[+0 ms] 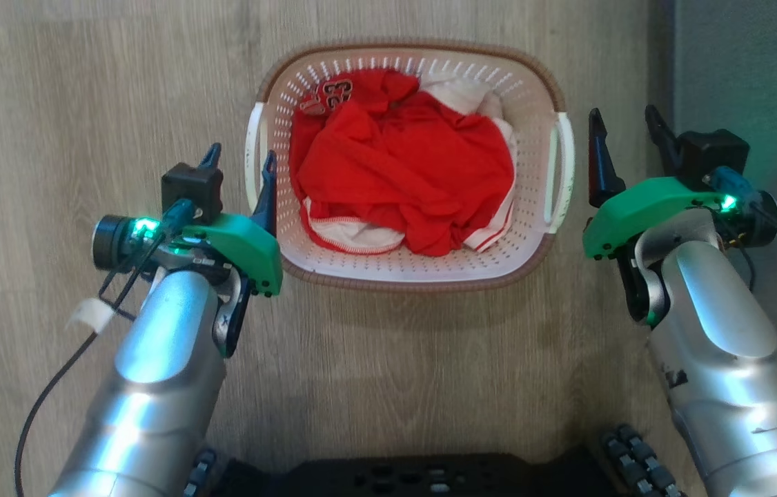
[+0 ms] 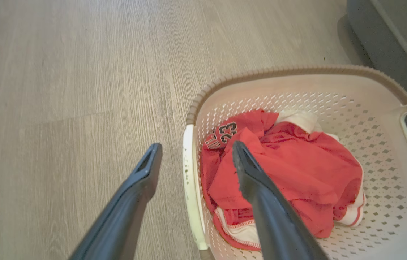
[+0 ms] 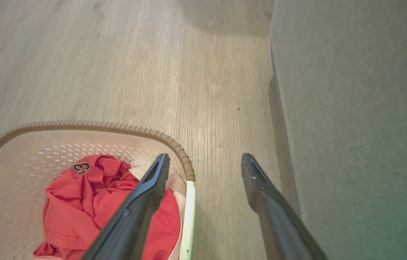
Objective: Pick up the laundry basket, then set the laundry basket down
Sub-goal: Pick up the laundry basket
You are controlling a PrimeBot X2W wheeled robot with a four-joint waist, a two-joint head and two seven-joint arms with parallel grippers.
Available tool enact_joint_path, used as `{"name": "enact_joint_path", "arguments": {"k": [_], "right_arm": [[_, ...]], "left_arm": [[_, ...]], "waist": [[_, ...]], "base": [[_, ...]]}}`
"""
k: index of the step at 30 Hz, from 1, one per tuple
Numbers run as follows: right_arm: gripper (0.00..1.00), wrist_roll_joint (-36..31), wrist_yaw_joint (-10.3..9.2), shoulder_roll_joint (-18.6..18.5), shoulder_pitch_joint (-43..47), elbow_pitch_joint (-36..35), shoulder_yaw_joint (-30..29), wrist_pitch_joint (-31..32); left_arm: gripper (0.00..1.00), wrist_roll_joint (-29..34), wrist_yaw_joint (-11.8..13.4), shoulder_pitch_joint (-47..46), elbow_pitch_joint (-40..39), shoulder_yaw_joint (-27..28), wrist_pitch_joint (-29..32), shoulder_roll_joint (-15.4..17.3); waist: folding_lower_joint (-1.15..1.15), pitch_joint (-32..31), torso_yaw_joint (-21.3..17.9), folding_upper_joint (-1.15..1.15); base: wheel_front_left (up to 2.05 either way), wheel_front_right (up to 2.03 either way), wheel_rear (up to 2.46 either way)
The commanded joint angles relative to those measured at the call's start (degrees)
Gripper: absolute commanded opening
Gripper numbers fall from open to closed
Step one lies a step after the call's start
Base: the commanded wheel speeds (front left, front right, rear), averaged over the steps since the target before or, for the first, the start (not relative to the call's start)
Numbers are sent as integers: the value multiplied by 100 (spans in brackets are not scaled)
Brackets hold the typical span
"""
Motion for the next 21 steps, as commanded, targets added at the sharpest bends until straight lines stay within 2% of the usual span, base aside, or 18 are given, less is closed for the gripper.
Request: {"name": "enact_joint_path", "arguments": {"k": [1, 14, 21], "right_arm": [[100, 21, -9, 46, 87, -83, 115, -70], [100, 131, -9, 46, -260, 278, 395, -70], [100, 243, -9, 46, -371, 610, 566, -70]], "left_arm": [[100, -42, 11, -9, -69, 120, -29, 104], [100, -518, 134, -847, 1065, -589, -29, 103], [100, -608, 184, -1079, 1277, -897, -29, 103]], "waist": [[0, 129, 49, 0], [0, 893, 91, 0], [0, 1069, 133, 0]], "base": [[0, 0, 0], [0, 0, 0], [0, 0, 0]]}}
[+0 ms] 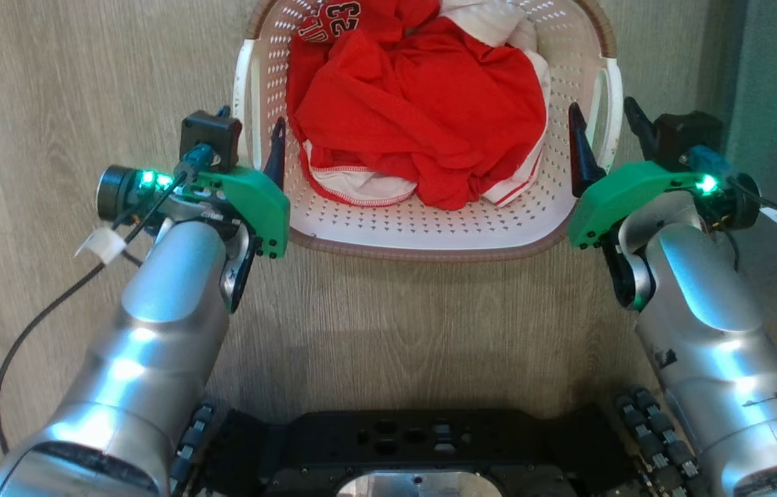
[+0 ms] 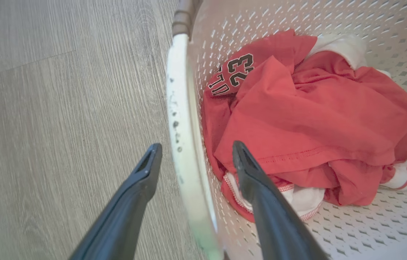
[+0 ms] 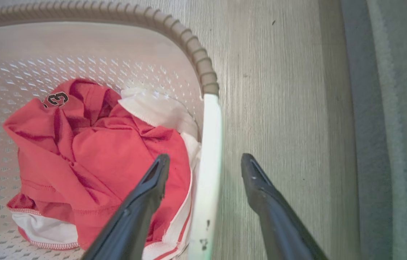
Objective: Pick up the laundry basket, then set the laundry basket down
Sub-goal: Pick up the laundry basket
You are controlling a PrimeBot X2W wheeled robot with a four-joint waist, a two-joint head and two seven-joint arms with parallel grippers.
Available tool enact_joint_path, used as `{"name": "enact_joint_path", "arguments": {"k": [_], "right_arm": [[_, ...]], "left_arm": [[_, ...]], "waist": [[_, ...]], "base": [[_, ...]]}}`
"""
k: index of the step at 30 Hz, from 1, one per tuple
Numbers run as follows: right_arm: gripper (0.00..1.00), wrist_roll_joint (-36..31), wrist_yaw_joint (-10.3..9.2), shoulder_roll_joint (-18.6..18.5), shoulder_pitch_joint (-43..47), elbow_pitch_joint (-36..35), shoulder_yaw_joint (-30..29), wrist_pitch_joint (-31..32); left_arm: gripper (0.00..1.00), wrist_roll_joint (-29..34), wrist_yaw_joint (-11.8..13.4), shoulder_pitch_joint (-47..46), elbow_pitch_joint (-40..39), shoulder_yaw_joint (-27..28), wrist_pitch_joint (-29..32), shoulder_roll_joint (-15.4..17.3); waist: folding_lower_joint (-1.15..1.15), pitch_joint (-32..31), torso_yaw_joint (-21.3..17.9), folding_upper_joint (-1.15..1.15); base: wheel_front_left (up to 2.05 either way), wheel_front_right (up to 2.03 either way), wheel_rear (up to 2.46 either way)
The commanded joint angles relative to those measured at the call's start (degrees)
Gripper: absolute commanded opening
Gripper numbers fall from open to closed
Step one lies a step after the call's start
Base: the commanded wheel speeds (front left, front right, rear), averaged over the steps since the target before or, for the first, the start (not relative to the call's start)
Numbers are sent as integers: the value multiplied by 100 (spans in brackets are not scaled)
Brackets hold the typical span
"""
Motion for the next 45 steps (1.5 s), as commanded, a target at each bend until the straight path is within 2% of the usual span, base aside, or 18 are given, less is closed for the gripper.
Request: {"name": "enact_joint_path", "arguments": {"k": [1, 9, 17, 18, 19, 20, 21, 22, 23, 24, 36, 45], "right_arm": [[100, 49, -9, 62, 103, -1, 176, -70], [100, 287, -9, 62, -151, 331, 379, -70], [99, 474, -9, 62, -340, 676, 439, -70], [87, 489, -9, 62, -358, 707, 444, -70], [73, 501, -9, 62, -373, 735, 448, -70], [61, 519, -9, 62, -385, 771, 453, -70], [45, 545, -9, 62, -397, 812, 462, -70], [40, 575, -9, 62, -408, 864, 477, -70], [19, 607, -9, 62, -422, 937, 501, -70], [0, 631, -9, 62, -441, 993, 524, -70], [0, 885, -9, 62, -539, 1340, 751, -70], [0, 1083, -9, 62, -526, 1886, 1067, -70]], "left_arm": [[100, -46, 38, 40, 19, 24, -29, 116], [100, -113, 20, -319, 411, -302, -29, 116], [100, -263, 105, -520, 529, -521, -29, 116], [94, -283, 108, -529, 537, -555, -29, 116], [76, -304, 111, -537, 545, -587, -29, 116], [44, -328, 107, -540, 561, -624, -29, 116], [29, -356, 103, -541, 576, -661, -29, 116], [6, -382, 104, -544, 585, -698, -29, 116], [0, -408, 111, -543, 584, -734, -29, 116], [0, -441, 119, -534, 579, -764, -29, 116], [0, -865, 203, -372, 596, -1178, -29, 116], [0, -1332, 198, -58, 778, -1536, -12, 116]], "waist": [[0, 43, 11, 0], [0, 242, -2, 0], [0, 346, -16, 0], [0, 348, -15, 0], [0, 348, -13, 0], [0, 345, -12, 0], [0, 339, -9, 0], [0, 333, -4, 0], [0, 326, 3, 0], [0, 317, 9, 0], [0, 130, 62, 0], [0, -417, 67, 0]], "base": [[0, 0, 0], [0, 0, 0], [0, 0, 0], [0, 0, 0], [0, 0, 0], [0, 0, 0], [0, 0, 0], [0, 0, 0], [0, 0, 0], [0, 0, 0], [0, 0, 0], [0, 0, 0]]}}
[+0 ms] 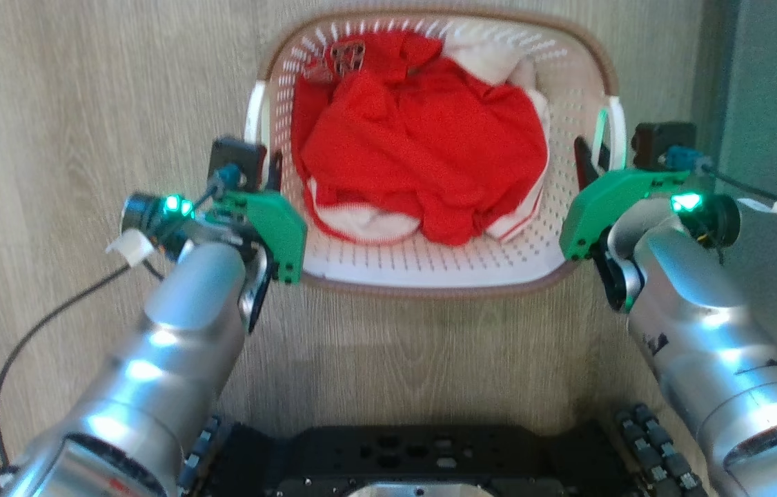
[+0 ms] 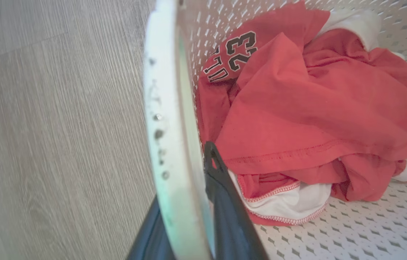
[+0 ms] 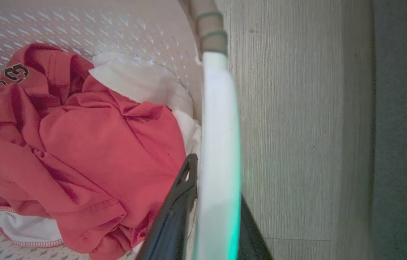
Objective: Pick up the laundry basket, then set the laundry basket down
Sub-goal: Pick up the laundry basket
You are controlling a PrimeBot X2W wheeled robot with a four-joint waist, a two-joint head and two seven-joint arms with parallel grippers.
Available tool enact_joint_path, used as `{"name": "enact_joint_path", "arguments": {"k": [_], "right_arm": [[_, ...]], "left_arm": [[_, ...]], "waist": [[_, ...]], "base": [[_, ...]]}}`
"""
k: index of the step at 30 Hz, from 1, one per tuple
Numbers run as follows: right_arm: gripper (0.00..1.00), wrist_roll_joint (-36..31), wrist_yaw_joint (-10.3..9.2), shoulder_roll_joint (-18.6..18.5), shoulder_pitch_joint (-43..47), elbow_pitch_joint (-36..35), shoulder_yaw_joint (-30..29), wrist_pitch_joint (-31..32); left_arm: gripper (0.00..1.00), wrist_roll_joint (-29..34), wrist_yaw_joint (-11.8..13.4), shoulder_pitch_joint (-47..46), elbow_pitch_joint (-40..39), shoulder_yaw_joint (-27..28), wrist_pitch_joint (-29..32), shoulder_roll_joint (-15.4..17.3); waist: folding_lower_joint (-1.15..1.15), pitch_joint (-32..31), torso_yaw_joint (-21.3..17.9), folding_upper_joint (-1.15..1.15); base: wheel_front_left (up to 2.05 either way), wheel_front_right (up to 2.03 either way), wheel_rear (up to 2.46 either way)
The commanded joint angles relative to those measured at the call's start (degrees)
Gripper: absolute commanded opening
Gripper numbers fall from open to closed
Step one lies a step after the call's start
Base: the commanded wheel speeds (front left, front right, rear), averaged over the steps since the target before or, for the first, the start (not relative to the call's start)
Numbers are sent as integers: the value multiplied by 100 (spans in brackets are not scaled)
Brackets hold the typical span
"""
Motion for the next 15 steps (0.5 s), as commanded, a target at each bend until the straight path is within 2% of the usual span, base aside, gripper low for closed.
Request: {"name": "enact_joint_path", "arguments": {"k": [1, 15], "right_arm": [[0, 43, -9, 59, 279, 34, 176, -29], [0, 911, -9, 59, 690, 761, 1027, 708]], "left_arm": [[0, -47, -9, 260, 35, -28, 8, 155], [0, -1009, -30, 1120, 177, -775, 712, 155]], "waist": [[0, -222, 5, 0], [0, -1767, 77, 0]], "base": [[0, 0, 0], [0, 0, 0]]}}
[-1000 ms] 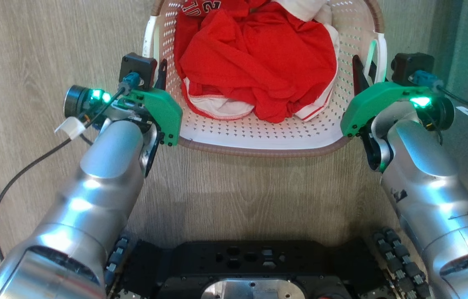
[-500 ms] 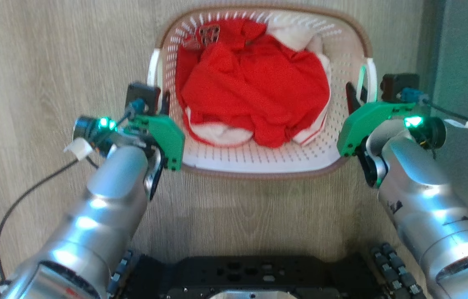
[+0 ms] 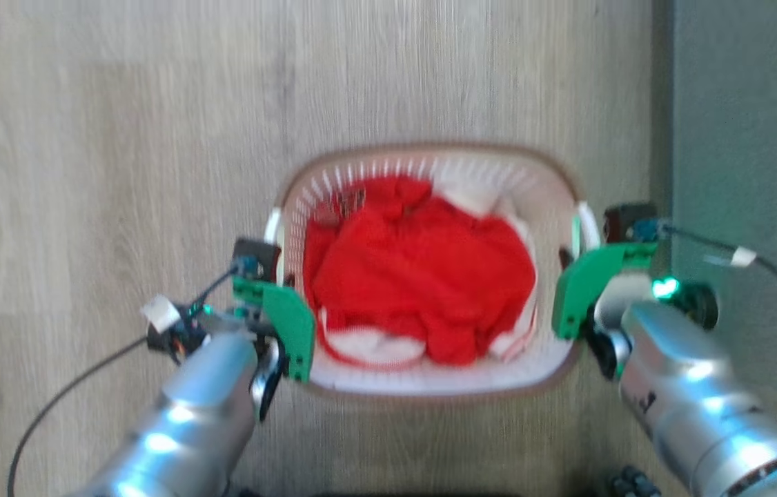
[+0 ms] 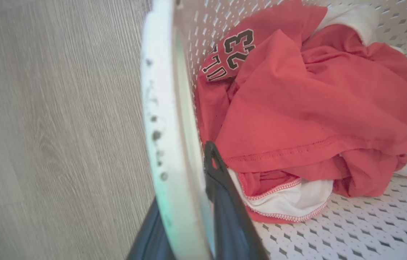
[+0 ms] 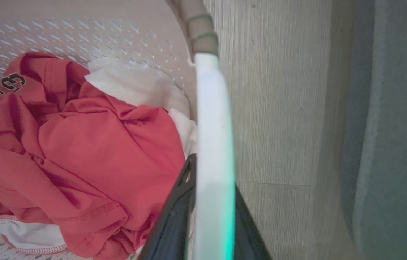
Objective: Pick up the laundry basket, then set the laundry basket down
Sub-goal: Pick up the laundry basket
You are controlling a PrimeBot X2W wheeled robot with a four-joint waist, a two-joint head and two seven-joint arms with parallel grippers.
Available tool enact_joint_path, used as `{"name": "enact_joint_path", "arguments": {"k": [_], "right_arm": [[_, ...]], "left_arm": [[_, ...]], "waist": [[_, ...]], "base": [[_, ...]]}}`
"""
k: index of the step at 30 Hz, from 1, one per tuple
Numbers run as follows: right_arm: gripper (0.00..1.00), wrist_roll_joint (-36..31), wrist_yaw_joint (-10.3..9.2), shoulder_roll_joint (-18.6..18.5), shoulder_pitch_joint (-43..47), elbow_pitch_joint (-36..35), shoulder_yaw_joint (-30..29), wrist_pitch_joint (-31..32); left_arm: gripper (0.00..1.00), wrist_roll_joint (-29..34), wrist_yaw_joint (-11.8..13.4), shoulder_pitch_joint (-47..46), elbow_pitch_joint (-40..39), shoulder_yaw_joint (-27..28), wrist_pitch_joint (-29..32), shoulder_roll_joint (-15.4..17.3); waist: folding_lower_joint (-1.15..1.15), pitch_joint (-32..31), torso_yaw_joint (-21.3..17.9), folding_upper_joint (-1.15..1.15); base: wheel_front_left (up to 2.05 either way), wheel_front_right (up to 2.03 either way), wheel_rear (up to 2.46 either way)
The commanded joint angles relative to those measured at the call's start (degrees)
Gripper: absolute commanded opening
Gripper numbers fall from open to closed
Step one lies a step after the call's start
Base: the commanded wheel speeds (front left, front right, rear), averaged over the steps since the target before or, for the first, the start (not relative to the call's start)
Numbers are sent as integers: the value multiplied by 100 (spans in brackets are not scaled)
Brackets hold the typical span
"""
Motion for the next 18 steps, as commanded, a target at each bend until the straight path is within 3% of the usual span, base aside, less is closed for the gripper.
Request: {"name": "enact_joint_path", "arguments": {"k": [1, 18], "right_arm": [[0, 116, -10, -1, 376, 35, 191, 108], [0, 1003, -10, -1, 1557, 82, 974, 941]], "left_arm": [[0, -98, -32, 308, 61, -58, 148, 162], [0, -756, -44, 1456, 140, -712, 756, 162]], "waist": [[0, -587, 46, -1], [0, -2593, 124, -1]], "base": [[0, 0, 0], [0, 0, 0]]}}
